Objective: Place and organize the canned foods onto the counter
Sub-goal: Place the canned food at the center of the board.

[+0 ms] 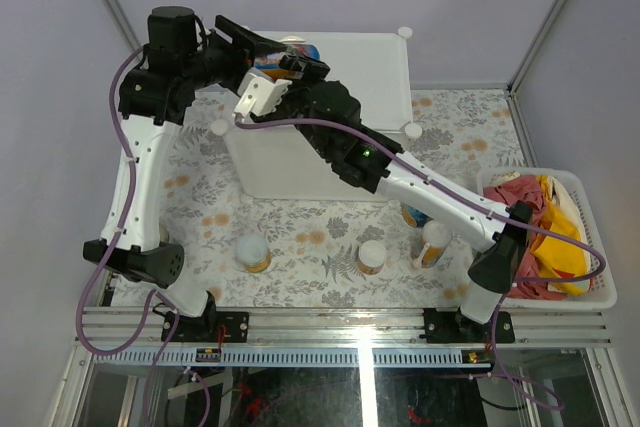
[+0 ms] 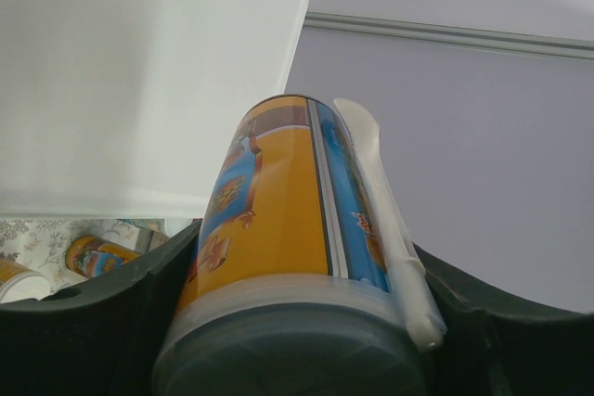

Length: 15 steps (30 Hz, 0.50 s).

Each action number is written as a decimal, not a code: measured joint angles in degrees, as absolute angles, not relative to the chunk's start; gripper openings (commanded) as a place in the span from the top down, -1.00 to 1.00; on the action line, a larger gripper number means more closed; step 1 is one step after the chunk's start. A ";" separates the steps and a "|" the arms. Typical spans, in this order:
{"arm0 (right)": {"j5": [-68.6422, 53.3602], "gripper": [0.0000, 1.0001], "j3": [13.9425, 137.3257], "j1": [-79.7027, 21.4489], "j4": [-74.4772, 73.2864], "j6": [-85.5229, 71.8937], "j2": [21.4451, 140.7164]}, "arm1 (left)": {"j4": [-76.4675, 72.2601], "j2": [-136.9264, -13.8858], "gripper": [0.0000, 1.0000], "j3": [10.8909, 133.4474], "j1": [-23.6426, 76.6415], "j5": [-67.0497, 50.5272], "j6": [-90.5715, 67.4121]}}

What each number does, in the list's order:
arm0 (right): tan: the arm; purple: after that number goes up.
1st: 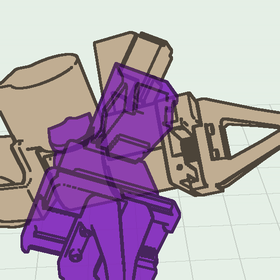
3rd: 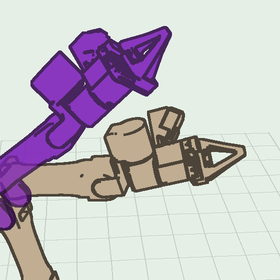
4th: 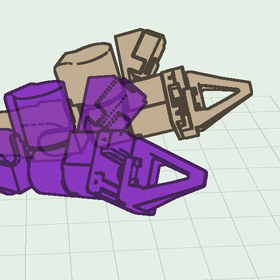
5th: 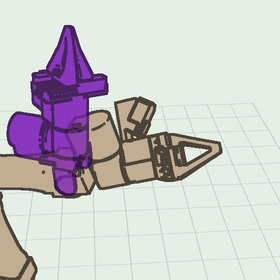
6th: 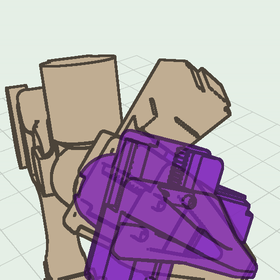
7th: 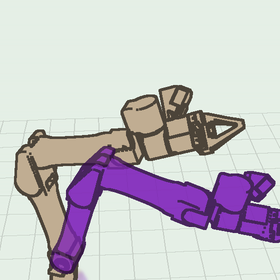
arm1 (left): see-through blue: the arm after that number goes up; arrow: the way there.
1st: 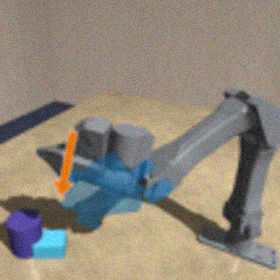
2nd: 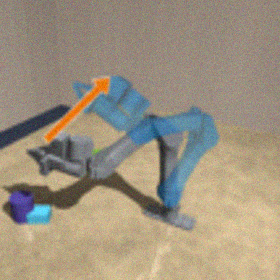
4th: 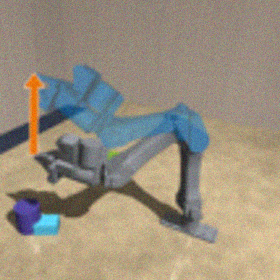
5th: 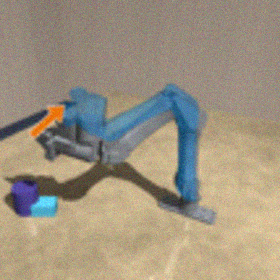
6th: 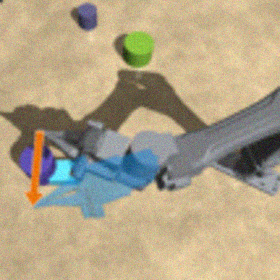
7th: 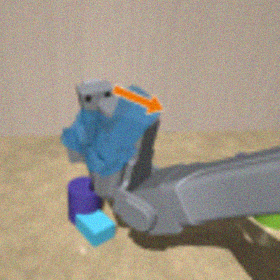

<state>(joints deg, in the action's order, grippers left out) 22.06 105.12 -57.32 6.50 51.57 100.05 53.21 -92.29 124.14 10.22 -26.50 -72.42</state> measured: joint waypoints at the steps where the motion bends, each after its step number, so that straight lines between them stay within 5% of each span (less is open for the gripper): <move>1: 21.91 1.00 105.21 -57.21 6.15 51.37 100.09 | 52.99 -92.27 0.99 123.74 10.26 -26.48 -72.53; 8: 21.26 1.00 105.62 -56.23 3.20 49.04 100.25 | 51.20 -92.07 0.76 120.92 10.92 -25.67 -73.10; 15: 20.25 1.00 105.62 -55.68 2.22 47.40 100.25 | 51.11 -92.07 0.19 120.36 11.20 -25.15 -73.01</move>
